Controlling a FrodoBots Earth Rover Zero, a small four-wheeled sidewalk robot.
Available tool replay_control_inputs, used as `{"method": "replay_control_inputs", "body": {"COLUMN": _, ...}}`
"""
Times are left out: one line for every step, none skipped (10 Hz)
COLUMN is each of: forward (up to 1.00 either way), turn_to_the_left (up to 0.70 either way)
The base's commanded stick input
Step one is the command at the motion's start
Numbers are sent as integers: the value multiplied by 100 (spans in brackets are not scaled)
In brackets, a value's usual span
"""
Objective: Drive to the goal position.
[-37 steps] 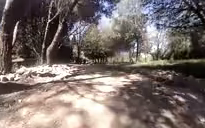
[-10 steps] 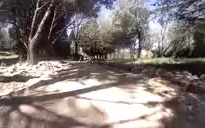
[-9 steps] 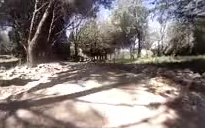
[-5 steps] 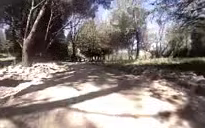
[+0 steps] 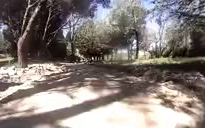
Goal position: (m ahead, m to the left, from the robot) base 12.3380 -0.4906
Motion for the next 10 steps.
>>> {"method": "replay_control_inputs", "body": {"forward": 70, "turn_to_the_left": 0}}
{"method": "replay_control_inputs", "body": {"forward": 70, "turn_to_the_left": 0}}
{"method": "replay_control_inputs", "body": {"forward": 70, "turn_to_the_left": 0}}
{"method": "replay_control_inputs", "body": {"forward": 70, "turn_to_the_left": 0}}
{"method": "replay_control_inputs", "body": {"forward": 70, "turn_to_the_left": 0}}
{"method": "replay_control_inputs", "body": {"forward": 70, "turn_to_the_left": 0}}
{"method": "replay_control_inputs", "body": {"forward": 70, "turn_to_the_left": 0}}
{"method": "replay_control_inputs", "body": {"forward": 70, "turn_to_the_left": 0}}
{"method": "replay_control_inputs", "body": {"forward": 70, "turn_to_the_left": 0}}
{"method": "replay_control_inputs", "body": {"forward": 70, "turn_to_the_left": 0}}
